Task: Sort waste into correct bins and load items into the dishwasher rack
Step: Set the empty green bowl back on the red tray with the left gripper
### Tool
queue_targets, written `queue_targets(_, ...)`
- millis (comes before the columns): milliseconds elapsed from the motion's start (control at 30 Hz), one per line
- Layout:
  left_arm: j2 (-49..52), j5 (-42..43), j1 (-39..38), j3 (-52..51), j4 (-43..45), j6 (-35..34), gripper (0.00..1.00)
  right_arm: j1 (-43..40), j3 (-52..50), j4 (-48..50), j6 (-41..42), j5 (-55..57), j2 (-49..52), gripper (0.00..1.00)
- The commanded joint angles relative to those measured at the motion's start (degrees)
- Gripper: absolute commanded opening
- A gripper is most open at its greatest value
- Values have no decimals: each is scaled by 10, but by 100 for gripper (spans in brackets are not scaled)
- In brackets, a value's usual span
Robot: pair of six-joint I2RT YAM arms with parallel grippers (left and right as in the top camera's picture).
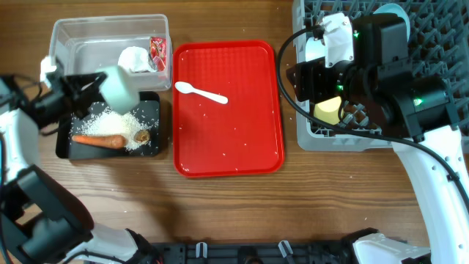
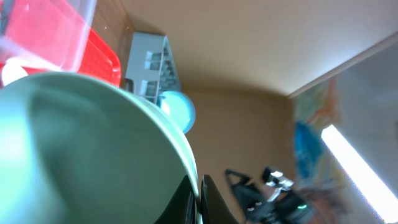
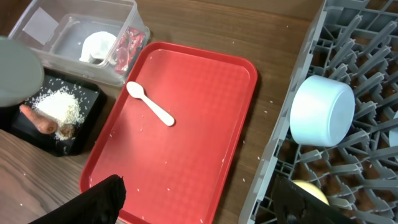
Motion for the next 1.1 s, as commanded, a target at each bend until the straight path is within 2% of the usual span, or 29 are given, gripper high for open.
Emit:
queue_targets(0, -93, -144, -112, 65, 23, -1, 4, 2, 3, 2, -7, 7, 5, 79)
queue_targets(67, -125, -320, -212, 67, 22, -1, 4, 2, 3, 2, -7, 7, 5, 79)
queue_targets(167, -119, -606, -381, 66, -16, -2, 4, 2, 3, 0, -7, 7, 5, 79)
queue_targets(333, -34, -953, -615, 59, -19, -21, 4, 2, 3, 0, -6, 7, 5, 79)
queue_targets(367, -8, -997, -645, 59, -15, -29, 4, 2, 3, -2, -6, 7, 5, 79)
queue_targets(500, 75, -993, -702, 59, 5, -31, 4, 2, 3, -4, -6, 7, 5, 79)
queue_targets(633, 93, -993, -719, 59, 8, -31, 4, 2, 3, -3, -6, 7, 5, 79)
queue_targets(667, 93, -993, -719, 59, 11, -31, 7, 2, 3, -3, -6, 7, 5, 79)
queue_targets(733, 92, -993, -719, 59, 11, -31, 25, 2, 3, -3, -6, 7, 5, 79)
queue_targets(833, 90, -993, -717, 62, 4, -31, 66, 2, 3, 4, -3, 7, 5, 78)
queue_targets(867, 89, -993, -716, 64, 2, -31, 71, 2, 3, 9, 2, 7, 4, 78)
queue_targets(967, 65, -994, -700, 80, -20, -37, 76, 2, 3, 42, 25, 7, -5, 78)
queue_targets(1067, 2, -983, -633, 85, -44, -78, 78, 2, 3, 76, 43, 7, -10, 78)
